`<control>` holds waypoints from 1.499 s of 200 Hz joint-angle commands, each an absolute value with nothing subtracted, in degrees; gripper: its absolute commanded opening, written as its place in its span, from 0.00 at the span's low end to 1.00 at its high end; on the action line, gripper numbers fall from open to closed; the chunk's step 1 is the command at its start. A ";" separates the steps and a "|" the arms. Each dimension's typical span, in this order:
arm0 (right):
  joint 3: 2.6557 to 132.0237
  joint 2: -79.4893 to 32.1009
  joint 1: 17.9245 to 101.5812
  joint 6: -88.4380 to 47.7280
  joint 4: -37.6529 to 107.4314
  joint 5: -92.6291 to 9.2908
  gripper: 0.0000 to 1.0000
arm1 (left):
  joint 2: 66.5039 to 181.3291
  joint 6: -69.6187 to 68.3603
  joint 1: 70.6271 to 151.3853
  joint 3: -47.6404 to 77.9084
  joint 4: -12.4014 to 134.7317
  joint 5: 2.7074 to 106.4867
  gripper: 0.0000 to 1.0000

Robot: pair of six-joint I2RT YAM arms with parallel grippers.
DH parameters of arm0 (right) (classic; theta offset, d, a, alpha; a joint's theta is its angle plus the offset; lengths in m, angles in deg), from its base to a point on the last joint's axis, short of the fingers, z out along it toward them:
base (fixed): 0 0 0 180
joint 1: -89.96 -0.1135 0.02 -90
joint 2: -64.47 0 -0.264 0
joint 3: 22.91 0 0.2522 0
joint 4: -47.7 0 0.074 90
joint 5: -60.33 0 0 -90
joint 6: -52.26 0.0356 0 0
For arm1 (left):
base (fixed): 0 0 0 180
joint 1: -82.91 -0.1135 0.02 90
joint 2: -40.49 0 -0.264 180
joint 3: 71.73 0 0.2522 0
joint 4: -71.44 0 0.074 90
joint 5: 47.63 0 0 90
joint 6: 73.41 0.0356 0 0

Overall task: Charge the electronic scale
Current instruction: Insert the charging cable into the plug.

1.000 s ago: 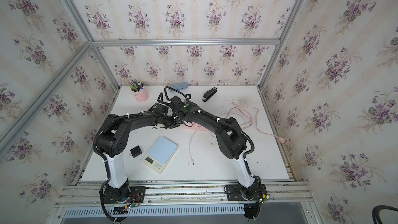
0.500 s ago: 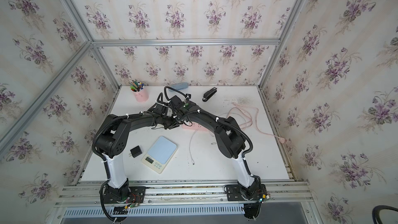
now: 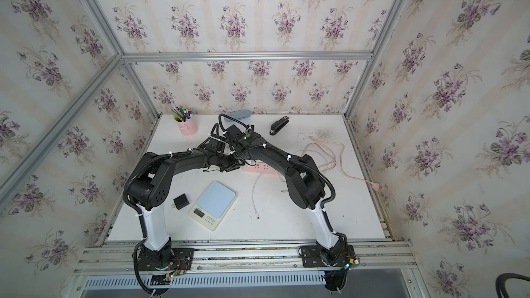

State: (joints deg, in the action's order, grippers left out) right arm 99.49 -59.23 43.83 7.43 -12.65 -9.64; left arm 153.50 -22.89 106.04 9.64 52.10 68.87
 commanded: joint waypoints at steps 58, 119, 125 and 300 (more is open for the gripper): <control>107.46 -64.16 45.04 6.10 -23.37 -16.03 0.00 | 154.48 -20.59 106.54 9.64 52.88 67.77 0.40; 109.32 -66.20 45.40 4.32 -26.60 -19.54 0.00 | 154.55 -19.69 106.81 9.21 52.94 67.32 0.40; 109.19 -66.38 45.42 4.32 -26.93 -19.85 0.00 | 154.52 -19.59 106.82 9.16 52.95 67.32 0.40; 103.06 -47.38 45.39 -1.13 -10.59 -28.17 0.43 | 140.05 -8.82 106.80 8.87 45.84 57.94 0.43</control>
